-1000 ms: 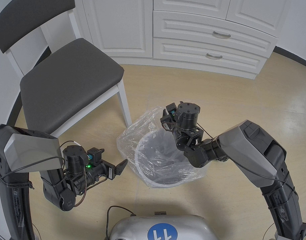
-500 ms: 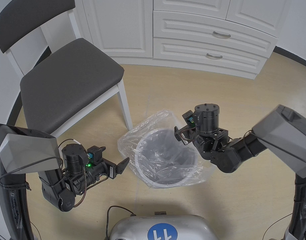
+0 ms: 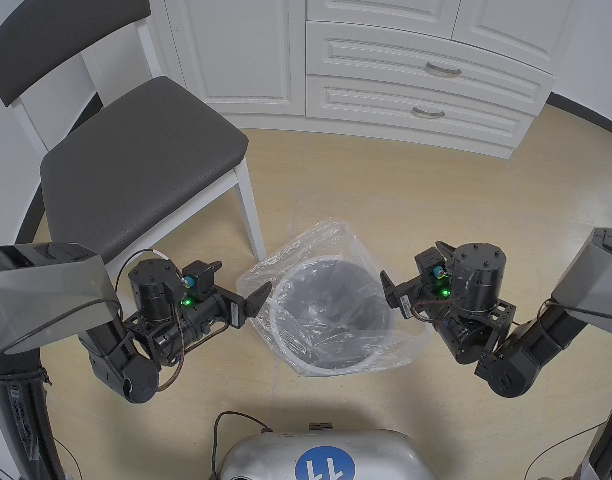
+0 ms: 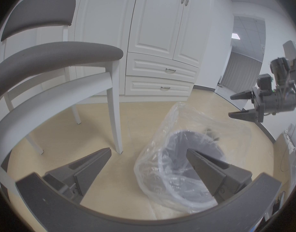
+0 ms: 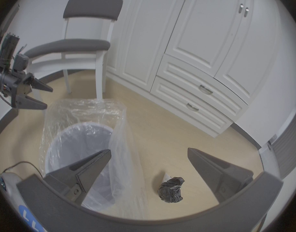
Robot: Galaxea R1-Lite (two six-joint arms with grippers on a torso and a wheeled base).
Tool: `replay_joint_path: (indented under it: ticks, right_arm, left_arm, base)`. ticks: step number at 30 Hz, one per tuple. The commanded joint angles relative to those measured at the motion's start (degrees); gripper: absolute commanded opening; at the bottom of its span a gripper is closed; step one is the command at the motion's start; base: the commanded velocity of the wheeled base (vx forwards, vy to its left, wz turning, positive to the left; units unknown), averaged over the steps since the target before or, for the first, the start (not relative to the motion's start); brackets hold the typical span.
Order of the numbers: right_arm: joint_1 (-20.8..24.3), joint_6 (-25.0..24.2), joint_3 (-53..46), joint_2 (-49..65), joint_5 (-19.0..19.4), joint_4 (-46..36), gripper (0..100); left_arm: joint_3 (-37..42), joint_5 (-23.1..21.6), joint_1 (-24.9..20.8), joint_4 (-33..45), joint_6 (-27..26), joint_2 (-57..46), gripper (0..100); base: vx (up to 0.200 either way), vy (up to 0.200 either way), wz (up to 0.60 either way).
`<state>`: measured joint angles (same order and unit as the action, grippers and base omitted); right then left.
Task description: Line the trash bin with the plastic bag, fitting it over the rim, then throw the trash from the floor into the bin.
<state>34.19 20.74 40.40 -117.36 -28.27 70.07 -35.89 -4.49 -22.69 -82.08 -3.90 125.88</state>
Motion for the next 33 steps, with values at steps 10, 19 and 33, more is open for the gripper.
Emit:
replay_joint_path:
  ticks: [10,19,33]
  right_arm:
    - [-3.0,-4.9,-6.7,-4.5,3.3,7.4,100]
    - [1.4,-4.5,-8.1,-3.9,2.6,15.3,100]
    - [-2.9,0.3,-8.4,-9.5,2.6,15.3,100]
  left_arm:
    - [-7.7,0.3,3.1,3.5,-0.1,4.5,100]
    - [-8.9,0.2,3.4,3.0,-0.1,6.5,100]
    - [-8.8,0.2,2.8,2.8,-0.1,7.4,100]
  base:
    - [0.0,0.0,0.0]
    - [0.0,0.0,0.0]
    - [0.0,0.0,0.0]
